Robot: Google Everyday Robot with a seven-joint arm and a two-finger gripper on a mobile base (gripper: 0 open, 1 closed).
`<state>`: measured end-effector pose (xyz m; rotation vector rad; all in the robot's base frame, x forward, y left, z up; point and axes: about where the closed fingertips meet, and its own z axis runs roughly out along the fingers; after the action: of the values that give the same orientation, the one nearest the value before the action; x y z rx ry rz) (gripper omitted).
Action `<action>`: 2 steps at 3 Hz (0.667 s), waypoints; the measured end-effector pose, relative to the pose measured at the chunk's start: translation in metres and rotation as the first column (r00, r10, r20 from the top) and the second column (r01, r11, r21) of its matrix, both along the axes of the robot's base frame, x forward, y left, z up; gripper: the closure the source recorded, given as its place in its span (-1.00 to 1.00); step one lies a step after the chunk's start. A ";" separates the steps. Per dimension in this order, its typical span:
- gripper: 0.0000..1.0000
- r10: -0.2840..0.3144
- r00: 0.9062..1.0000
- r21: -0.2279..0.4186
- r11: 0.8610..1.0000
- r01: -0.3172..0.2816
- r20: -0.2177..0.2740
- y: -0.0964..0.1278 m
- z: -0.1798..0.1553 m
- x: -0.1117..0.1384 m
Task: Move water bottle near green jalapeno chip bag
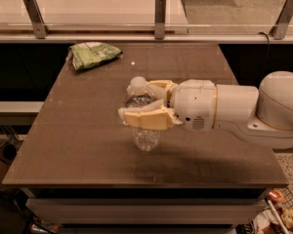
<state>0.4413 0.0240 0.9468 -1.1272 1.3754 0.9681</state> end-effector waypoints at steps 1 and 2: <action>1.00 0.004 1.000 -0.003 1.000 -0.004 0.004 0.002 0.002 -0.001; 1.00 0.005 1.000 -0.005 1.000 -0.005 0.003 0.003 0.006 -0.001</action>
Offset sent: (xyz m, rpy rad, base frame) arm 0.0031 -0.0017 0.0083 -0.0020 0.0051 -0.0034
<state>0.4405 0.0272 0.9533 -1.1359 1.3738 0.9663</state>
